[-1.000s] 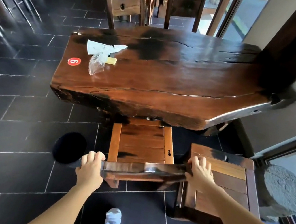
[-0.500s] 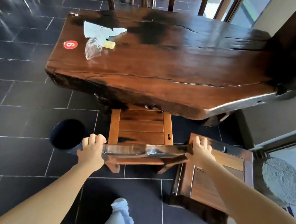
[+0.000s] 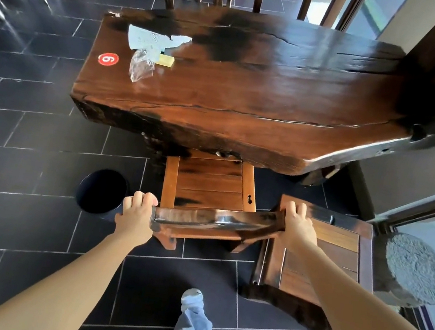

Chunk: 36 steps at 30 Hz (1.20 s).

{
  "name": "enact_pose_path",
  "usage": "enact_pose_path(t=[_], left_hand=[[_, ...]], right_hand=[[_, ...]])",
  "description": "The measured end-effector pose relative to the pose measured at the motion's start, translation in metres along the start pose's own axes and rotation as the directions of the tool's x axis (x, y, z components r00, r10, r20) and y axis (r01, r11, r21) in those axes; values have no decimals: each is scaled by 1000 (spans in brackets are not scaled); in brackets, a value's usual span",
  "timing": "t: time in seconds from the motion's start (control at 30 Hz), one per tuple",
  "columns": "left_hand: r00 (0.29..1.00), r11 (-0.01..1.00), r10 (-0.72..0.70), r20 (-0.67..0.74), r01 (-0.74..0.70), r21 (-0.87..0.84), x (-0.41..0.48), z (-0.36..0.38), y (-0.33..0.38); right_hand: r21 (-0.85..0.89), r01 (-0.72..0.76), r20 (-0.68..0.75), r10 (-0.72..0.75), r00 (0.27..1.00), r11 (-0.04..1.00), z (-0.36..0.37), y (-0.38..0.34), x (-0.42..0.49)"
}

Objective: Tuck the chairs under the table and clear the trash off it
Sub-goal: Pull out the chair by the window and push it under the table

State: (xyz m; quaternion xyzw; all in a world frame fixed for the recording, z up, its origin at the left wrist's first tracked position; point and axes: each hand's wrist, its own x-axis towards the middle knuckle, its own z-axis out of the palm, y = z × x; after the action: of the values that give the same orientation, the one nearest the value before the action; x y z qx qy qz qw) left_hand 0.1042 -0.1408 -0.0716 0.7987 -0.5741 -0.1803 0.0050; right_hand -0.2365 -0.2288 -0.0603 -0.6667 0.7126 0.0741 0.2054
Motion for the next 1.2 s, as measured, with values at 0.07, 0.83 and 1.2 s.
enact_pose_path(t=[0.07, 0.83, 1.2], left_hand=[[1000, 1000, 6, -14, -6, 14, 0, 0, -4], [852, 981, -42, 521, -63, 181, 44, -33, 82], [793, 817, 574, 205, -570, -85, -31, 7, 263]], right_hand=[[-30, -26, -2, 25, 1000, 999, 5, -4, -4], [172, 67, 92, -84, 992, 983, -8, 6, -10], [130, 250, -197, -223, 955, 959, -16, 83, -58]])
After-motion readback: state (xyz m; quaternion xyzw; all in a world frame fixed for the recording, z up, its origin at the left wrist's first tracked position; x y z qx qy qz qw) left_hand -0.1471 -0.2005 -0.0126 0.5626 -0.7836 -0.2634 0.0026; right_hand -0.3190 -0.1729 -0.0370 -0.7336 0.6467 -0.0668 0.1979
